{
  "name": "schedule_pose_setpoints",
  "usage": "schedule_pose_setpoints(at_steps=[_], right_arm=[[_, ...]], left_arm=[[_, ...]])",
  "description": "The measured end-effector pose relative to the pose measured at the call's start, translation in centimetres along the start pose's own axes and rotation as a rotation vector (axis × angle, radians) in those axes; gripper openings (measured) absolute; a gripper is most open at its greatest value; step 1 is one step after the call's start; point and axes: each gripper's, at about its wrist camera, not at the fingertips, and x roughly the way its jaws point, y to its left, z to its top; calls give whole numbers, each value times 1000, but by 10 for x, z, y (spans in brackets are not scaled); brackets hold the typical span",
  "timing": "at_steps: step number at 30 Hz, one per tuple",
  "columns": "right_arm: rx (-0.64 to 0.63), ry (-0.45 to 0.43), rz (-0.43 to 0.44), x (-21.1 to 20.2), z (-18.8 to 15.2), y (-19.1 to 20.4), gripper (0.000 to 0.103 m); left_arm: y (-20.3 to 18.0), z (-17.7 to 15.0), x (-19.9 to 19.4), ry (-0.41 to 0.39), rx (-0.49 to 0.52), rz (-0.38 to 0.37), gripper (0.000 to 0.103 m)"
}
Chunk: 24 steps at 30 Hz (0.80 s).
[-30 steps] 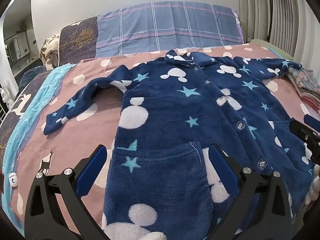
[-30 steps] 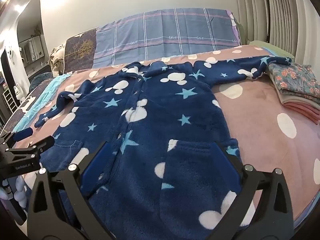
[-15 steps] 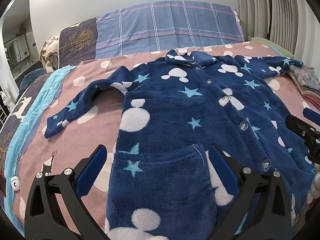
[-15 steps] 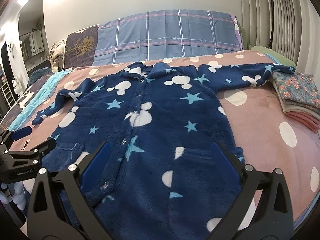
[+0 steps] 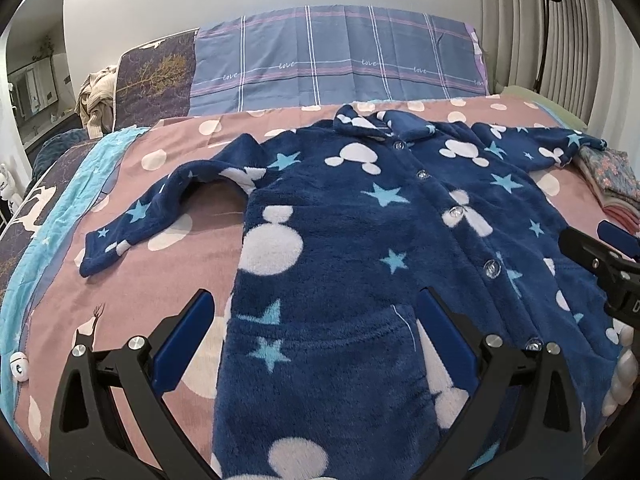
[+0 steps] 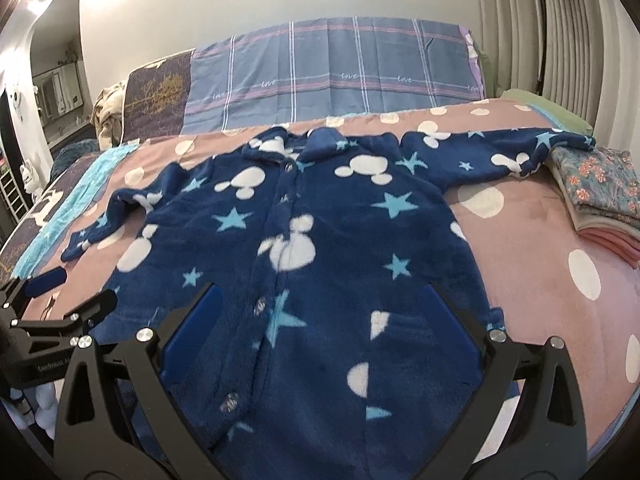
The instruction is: Fold small clothes
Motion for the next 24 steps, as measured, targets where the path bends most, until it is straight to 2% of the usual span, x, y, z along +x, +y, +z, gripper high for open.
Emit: schedule_pose_setpoints(at_steps=[8,14,24], right_arm=[[-38,19,6,6,10,13,101],[-22,97,22,17,15,14,101],[-52,105,1,22,19,21,101]], left_arm=[[7,4,7,27,-26,-32,102],[12,7,7,8,-44,-51,102],[26,6,17,54,-122,-108,102]])
